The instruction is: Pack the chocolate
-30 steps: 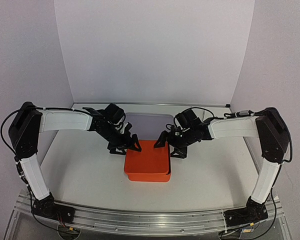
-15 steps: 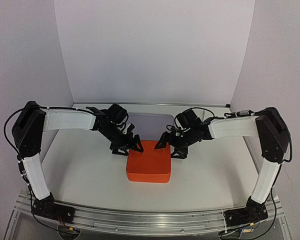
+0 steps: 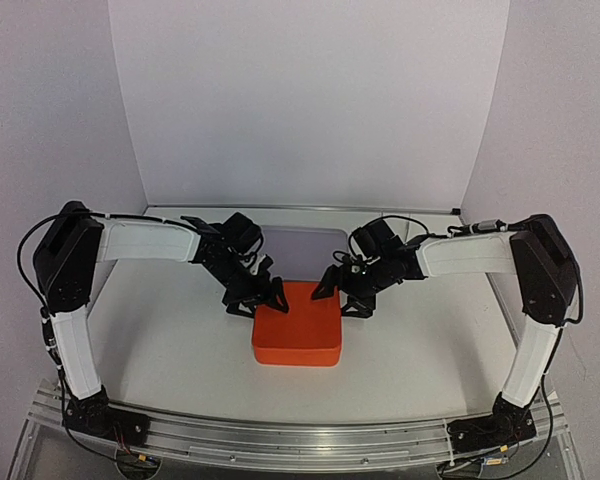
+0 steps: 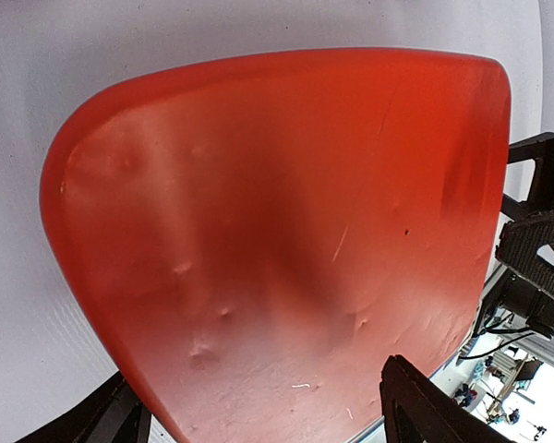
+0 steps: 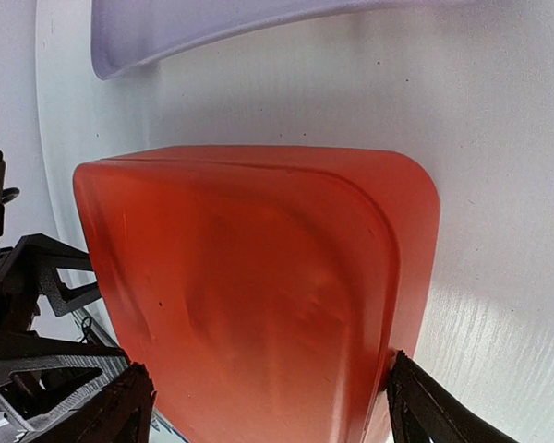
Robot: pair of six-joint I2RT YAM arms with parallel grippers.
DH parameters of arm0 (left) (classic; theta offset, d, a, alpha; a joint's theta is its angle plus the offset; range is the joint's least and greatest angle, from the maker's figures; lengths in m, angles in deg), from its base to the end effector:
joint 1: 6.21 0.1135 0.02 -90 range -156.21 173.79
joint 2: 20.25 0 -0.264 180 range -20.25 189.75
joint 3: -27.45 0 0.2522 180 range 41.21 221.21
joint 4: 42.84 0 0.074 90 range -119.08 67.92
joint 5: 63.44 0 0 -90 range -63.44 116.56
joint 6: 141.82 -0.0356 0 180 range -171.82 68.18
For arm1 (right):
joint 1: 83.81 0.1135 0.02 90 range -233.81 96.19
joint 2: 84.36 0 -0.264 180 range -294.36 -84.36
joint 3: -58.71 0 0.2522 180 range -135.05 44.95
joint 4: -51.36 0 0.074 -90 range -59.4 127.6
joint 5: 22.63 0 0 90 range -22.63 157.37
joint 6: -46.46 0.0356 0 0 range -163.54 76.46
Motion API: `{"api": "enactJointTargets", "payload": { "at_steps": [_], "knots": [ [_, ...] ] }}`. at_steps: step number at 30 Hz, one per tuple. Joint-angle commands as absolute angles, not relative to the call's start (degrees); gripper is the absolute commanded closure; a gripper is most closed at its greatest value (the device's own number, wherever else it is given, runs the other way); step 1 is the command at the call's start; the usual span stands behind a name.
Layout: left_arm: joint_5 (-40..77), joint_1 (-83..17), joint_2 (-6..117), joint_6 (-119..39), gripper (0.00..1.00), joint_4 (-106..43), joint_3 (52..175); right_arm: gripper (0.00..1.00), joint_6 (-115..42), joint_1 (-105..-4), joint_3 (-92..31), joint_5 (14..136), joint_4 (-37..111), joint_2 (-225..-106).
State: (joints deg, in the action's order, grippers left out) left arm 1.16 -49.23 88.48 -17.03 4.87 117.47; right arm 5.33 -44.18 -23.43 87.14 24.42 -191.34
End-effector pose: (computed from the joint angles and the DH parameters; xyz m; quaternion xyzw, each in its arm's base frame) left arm 0.2719 -0.2746 0.1853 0.1133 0.9493 -0.2927 0.0200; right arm 0.2946 0.2596 0.1756 0.0190 0.9324 0.3412 0.1178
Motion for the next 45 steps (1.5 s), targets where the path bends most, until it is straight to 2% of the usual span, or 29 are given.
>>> {"api": "enactJointTargets", "payload": {
  "at_steps": [1,8,11,13,19,25,30,34,40,45],
  "knots": [
    [0.46,-50.32,90.00,-17.13,0.18,5.87,120.29,0.19,6.43,-43.81,-24.36,89.10,25.33,-193.19],
    [2.02,-50.55,92.00,-16.52,0.19,6.60,118.86,0.28,8.09,-43.77,-22.36,87.55,25.29,-194.59],
    [1.87,-50.83,93.44,-16.49,0.19,6.37,118.49,0.35,8.58,-43.79,-21.14,87.25,25.35,-195.41],
    [1.89,-50.93,94.58,-16.40,0.20,6.43,118.55,0.44,8.93,-43.78,-20.19,86.52,25.46,-195.63],
    [2.07,-51.03,96.86,-16.22,0.21,6.15,118.61,0.57,9.76,-43.79,-16.19,84.92,27.00,-195.20],
    [1.61,-51.03,98.10,-16.08,0.25,4.78,117.05,0.59,9.98,-43.81,-13.86,84.34,27.83,-195.07],
    [3.78,-50.86,97.49,-16.94,0.24,5.34,120.46,0.46,9.21,-43.82,-16.13,86.00,27.60,-193.38],
    [8.64,-50.20,94.74,-17.66,0.14,7.13,124.53,0.30,9.36,-43.79,-17.95,86.70,27.40,-190.98],
    [12.07,-49.65,89.16,-17.85,0.01,8.20,124.02,0.17,9.20,-43.82,-17.07,86.77,26.35,-186.37],
    [9.19,-49.62,83.73,-16.90,0.00,6.70,118.50,0.12,10.09,-43.65,-13.91,89.60,26.12,-184.13]
  ]
}}
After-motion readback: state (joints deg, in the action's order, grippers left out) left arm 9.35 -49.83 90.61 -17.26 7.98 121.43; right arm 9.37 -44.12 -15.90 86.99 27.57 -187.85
